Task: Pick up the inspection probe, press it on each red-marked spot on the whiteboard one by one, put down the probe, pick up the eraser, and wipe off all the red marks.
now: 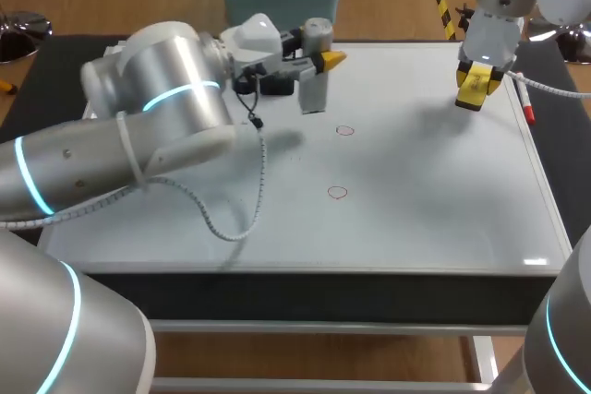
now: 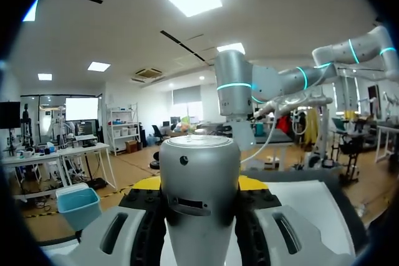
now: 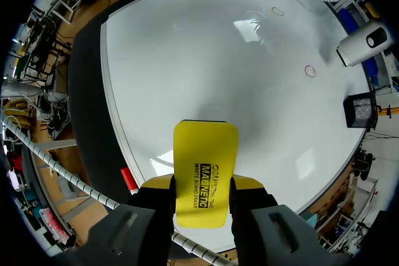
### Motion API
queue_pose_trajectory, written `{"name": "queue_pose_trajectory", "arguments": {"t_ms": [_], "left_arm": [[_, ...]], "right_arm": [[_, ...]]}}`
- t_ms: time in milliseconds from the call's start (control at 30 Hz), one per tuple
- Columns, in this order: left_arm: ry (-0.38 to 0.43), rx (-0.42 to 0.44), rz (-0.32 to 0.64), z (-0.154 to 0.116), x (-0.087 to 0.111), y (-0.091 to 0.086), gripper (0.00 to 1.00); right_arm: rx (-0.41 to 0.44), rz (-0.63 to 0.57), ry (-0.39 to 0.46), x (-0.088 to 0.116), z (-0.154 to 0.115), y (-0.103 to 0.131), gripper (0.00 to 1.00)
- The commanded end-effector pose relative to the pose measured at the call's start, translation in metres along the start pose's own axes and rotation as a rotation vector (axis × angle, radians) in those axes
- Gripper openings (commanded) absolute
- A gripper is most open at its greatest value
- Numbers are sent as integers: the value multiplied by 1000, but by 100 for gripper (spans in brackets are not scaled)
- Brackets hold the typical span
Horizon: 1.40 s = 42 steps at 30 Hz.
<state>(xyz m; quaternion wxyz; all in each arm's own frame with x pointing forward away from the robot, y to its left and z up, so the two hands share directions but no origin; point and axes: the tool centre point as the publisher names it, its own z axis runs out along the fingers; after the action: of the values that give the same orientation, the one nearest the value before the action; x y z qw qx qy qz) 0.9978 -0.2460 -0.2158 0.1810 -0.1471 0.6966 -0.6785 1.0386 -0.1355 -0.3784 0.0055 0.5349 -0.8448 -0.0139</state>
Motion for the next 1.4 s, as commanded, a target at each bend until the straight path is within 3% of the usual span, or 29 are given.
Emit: {"name": "queue_pose_trajectory", "arguments": {"t_ms": [33,533,733,1100,1400], "left_arm": [[-12,1,-5,-57,-6,-6,0],[-86,-12,-26,-162,-33,3,0],[-81,-33,-20,-197,-46,10,0],[-33,-13,-5,-235,-69,20,0],[-12,-12,-9,-253,-77,24,0]], "right_arm": [[0,-2,3,0,-1,-1,0],[0,-2,3,0,-1,-1,0],[0,-2,3,0,-1,-1,0],[0,-2,3,0,-1,-1,0],[0,-2,3,0,-1,-1,0]]}}
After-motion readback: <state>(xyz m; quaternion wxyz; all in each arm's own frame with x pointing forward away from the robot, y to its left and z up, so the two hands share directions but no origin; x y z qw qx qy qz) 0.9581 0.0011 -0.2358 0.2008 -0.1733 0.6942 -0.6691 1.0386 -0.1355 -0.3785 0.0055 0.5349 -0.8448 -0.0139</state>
